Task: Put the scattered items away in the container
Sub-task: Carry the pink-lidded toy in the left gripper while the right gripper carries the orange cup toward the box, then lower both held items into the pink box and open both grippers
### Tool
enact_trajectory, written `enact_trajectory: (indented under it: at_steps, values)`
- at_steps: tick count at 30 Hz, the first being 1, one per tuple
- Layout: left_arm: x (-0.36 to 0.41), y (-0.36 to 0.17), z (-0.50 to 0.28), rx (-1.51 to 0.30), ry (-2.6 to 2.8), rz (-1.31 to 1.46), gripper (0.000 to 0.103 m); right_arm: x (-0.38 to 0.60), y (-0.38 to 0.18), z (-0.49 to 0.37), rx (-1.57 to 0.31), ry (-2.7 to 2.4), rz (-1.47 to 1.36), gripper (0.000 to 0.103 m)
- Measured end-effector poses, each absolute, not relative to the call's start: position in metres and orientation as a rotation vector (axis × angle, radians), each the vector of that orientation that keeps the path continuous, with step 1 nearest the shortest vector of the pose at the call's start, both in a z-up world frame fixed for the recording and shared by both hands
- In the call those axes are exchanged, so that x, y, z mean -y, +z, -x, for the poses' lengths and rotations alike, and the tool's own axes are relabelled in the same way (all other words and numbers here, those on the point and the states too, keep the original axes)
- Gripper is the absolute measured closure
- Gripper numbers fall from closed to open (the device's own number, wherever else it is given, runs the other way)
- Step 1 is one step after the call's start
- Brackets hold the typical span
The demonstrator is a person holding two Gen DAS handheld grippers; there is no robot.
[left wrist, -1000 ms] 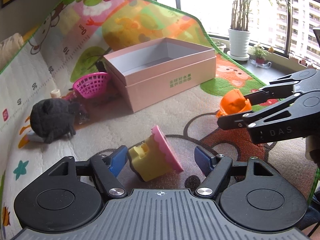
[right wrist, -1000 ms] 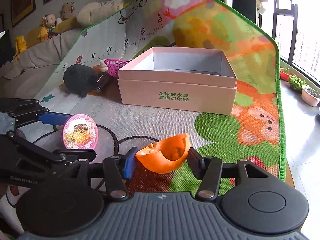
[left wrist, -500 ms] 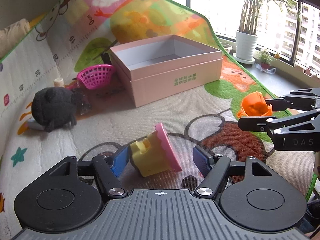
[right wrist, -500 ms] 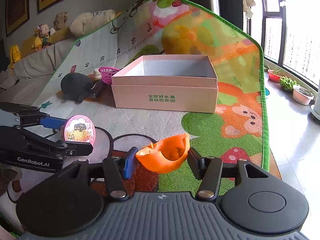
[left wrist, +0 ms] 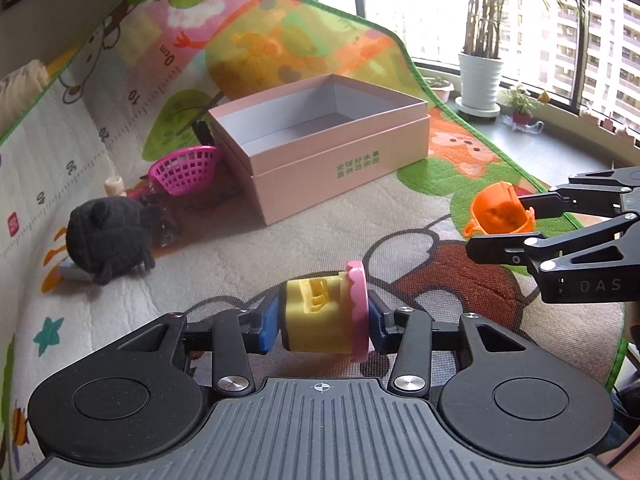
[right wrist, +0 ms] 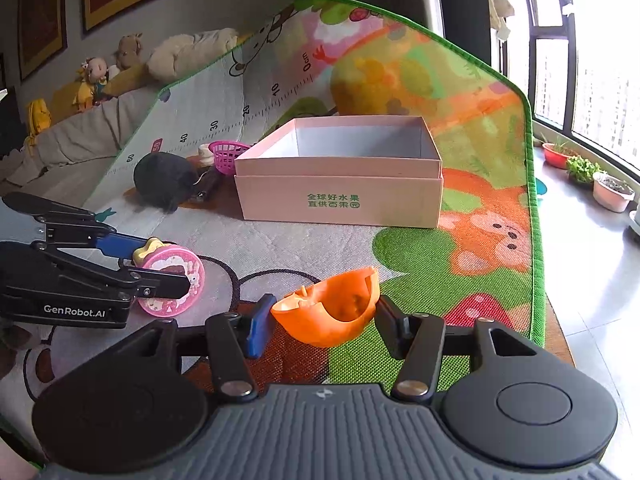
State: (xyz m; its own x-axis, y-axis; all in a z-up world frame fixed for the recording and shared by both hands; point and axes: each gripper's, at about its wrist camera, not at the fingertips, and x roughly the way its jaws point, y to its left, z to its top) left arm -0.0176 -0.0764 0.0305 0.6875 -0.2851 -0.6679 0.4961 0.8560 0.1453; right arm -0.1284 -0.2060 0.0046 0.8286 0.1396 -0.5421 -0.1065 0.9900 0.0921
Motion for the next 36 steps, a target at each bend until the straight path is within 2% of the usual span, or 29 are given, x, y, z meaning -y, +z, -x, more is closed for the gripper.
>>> enact_trajectory:
  at_steps: [29, 36]
  values:
    - [0.098, 0.041, 0.014, -0.674, -0.519, -0.374, 0.056, 0.214, 0.004, 0.125, -0.571, 0.154, -0.073, 0.049]
    - [0.103, 0.06, -0.017, -0.614, -0.563, -0.37, 0.056, 0.221, 0.013, 0.12, -0.59, 0.154, -0.061, 0.049]
